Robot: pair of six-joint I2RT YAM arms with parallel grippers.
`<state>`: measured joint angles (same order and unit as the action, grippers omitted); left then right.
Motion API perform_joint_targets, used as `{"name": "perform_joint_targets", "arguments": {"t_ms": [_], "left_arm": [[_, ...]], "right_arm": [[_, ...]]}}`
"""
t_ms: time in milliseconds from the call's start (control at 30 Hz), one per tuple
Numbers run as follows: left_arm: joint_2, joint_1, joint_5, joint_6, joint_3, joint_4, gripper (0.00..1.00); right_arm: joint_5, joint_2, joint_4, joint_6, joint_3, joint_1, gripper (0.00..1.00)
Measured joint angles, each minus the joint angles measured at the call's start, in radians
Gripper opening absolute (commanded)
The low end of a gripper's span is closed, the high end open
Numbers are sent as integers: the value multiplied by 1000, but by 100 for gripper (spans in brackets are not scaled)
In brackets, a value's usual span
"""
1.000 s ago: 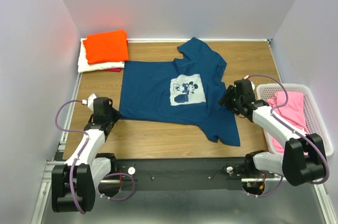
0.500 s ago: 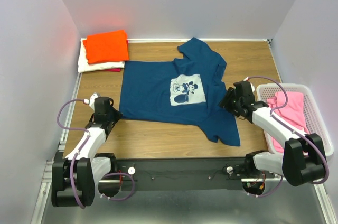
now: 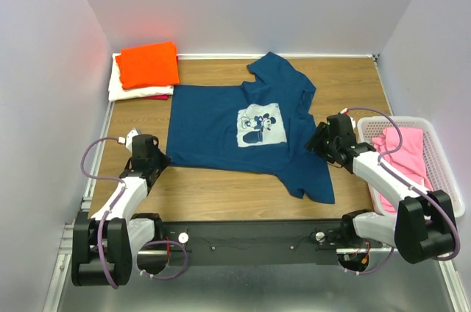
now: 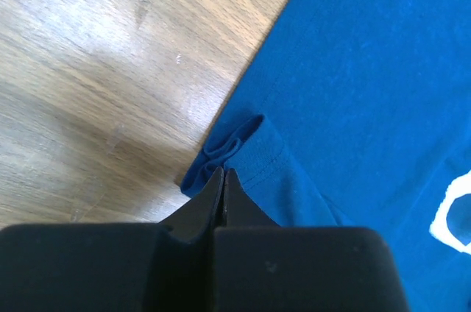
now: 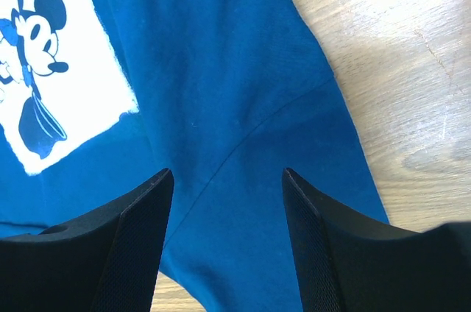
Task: Fold and stack the t-shirts
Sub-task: Flatten the tshirt out
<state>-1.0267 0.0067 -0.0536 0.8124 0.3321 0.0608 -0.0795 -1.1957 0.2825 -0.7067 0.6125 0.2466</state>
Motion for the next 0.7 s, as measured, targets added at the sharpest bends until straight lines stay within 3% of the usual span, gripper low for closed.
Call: {"name": "perform_joint_targets", "arguments": {"t_ms": [433,700], "left_arm": [[121,-1,22,5,94,102,0],[131,-1,51,5,103,125,0]], "right_arm": [[-78,28,20,-19,-7,-1,67],[-146,-64,42,-18,60,-52,62]]}}
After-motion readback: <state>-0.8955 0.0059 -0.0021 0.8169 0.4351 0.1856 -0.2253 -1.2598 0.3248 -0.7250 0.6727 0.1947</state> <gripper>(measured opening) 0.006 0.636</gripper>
